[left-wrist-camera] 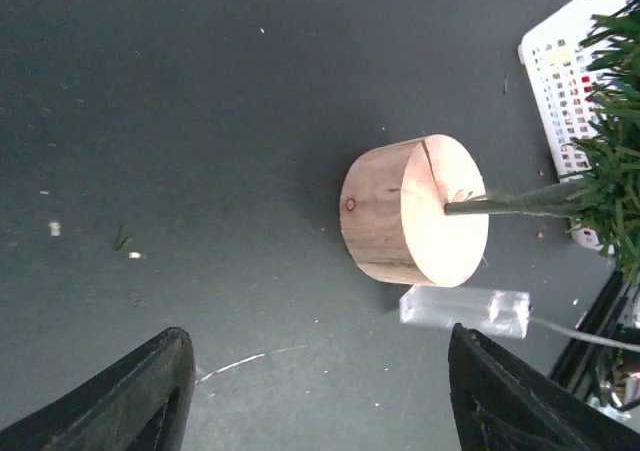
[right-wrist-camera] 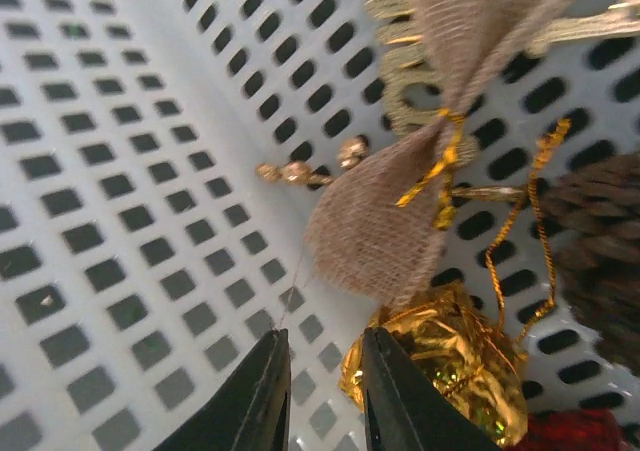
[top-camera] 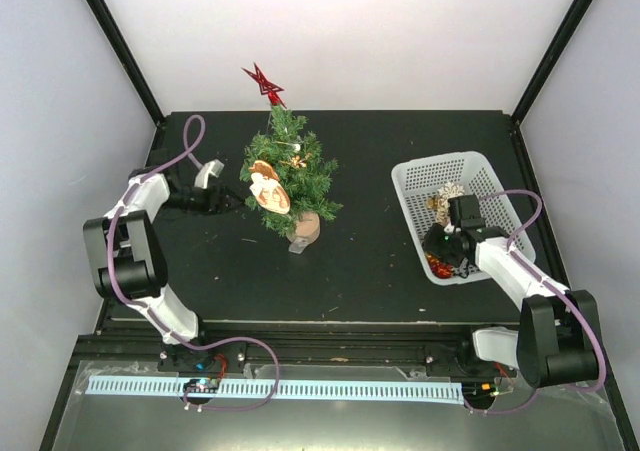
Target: Decorate the small christmas tree
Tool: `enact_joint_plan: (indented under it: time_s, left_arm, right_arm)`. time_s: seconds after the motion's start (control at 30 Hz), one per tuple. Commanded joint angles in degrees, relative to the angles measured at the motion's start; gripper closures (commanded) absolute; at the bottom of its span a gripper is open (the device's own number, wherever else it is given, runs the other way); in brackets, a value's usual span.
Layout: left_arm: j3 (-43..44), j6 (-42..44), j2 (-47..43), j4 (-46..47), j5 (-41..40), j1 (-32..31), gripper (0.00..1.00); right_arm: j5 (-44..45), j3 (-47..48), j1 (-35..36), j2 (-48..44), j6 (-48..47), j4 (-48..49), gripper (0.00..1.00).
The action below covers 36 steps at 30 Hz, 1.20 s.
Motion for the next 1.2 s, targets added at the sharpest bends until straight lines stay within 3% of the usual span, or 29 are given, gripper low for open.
enact_joint_plan:
  time_s: [0.0,0.2,0.27,0.5,0.6,0.87,1.03,1.17]
  left_arm:
    - [1.35,4.11,-4.03,-2.04,-0.09,2.23,0.29]
    - [1.24,3.69,-8.12,-0.97,-1.14,2.42,0.27]
    - [1.02,3.49,-9.66,0.16,-1.87,2.43,0.26]
    - [-0.18,2.42,-12.88,3.05,-3.0,2.41,0.23]
    - [-1.81,1.01,-13.82,4.94,-2.09,2.43,0.22]
    - [-3.04,1.24,-14.16,5.29,-1.34,2.44,0.21]
    - [-3.34,0.53,-13.99,6.06,0.42,2.46,0.21]
    - [-3.47,0.54,-13.78,6.08,0.77,2.45,0.2]
  right_arm:
    - [-10.55,-1.35,3.78,-1.06,5.21,6.58,0.77]
    - [-12.64,2.57,11.77,2.11,9.3,9.2,0.77]
    - [-9.59,5.09,12.05,2.75,7.96,6.04,0.77]
    - [10.73,14.34,11.22,2.97,0.22,-6.26,0.49]
    - [13.62,16.35,9.97,5.15,-1.41,-7.93,0.48]
    - [11.48,13.68,5.76,9.71,-2.39,-7.38,0.47]
    - [7.98,11.81,3.09,12.6,-2.24,-4.32,0.38]
    - [6.69,12.42,2.82,15.31,-2.5,-3.6,0.37]
